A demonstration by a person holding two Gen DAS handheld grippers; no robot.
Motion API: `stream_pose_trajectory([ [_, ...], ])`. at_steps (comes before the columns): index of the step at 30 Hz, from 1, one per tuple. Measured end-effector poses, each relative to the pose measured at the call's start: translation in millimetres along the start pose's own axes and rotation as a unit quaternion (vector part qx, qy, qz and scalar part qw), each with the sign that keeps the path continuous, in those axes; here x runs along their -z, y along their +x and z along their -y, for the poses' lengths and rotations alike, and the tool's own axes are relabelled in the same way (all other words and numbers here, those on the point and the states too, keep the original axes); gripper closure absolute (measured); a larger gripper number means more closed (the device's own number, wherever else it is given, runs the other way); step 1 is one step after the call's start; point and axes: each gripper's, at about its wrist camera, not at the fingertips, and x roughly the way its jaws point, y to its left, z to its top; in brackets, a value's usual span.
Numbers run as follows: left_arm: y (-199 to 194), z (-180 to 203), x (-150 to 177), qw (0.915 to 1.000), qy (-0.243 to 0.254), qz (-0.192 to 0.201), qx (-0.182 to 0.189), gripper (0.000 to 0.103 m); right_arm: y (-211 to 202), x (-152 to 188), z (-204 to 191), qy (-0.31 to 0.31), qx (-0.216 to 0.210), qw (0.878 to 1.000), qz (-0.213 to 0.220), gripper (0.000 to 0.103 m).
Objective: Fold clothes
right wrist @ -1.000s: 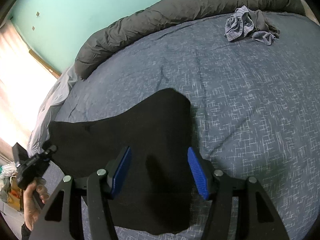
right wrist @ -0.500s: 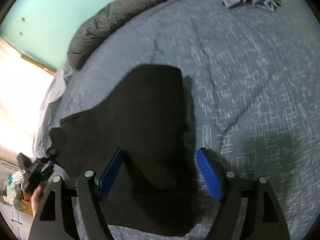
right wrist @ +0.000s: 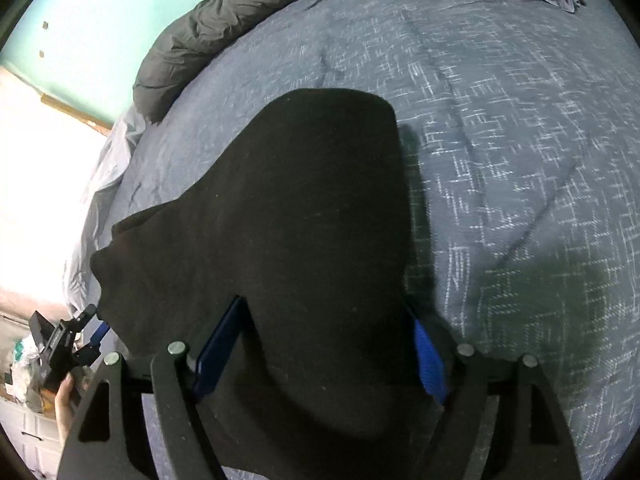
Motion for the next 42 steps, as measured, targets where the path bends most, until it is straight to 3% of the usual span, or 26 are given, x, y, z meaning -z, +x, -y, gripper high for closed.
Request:
stream_pose_trajectory([
  [4,23.5,-9.5,2.9,0.9978,-0.028,-0.035,0.048,0.023,0.9,-2.4,-1.4,0.006,0.000,1.000,0.003,0.024],
  [8,35.3,-10.9,3.2,0.9959,-0.043,-0.037,0.070,0.023,-2.7,-0.1,-7.8,-0.009,0.008,1.000,0.007,0.044],
  [9,35.5,-10.8,2.8,0.9959,-0.043,-0.034,0.071,0.024,-3.8,0.5,-8.1,-0.011,0.005,1.000,0.009,0.055],
  [12,36.3,-11.0,2.8,0.9964,-0.040,-0.027,0.069,0.038,-7.7,1.4,-9.5,-0.014,-0.005,1.000,0.015,0.072],
  [14,34.6,-10.8,2.2,0.9960,-0.042,-0.024,0.075,0.056,-12.7,0.4,-12.4,-0.019,-0.009,1.000,0.022,0.079],
  [16,28.8,-7.9,-0.4,0.9956,-0.038,-0.015,0.084,0.074,-23.2,-2.2,-17.2,-0.031,-0.014,0.999,0.034,0.081],
  [23,9.9,24.7,18.5,0.9922,-0.020,-0.015,0.122,0.081,-77.8,-20.4,-33.9,-0.069,-0.020,0.995,0.074,0.084],
  [28,-0.6,49.9,36.4,0.9881,-0.010,-0.024,0.152,0.083,-141.4,-33.4,-18.1,-0.079,-0.001,0.991,0.105,0.084],
  [35,18.1,119.8,94.0,0.9796,0.031,-0.080,0.182,0.089,-216.3,-22.3,50.2,-0.064,0.049,0.990,0.119,0.084],
  [42,34.9,170.0,147.2,0.9742,0.059,-0.122,0.181,0.089,-221.8,2.0,132.3,-0.026,0.072,0.992,0.099,0.084],
])
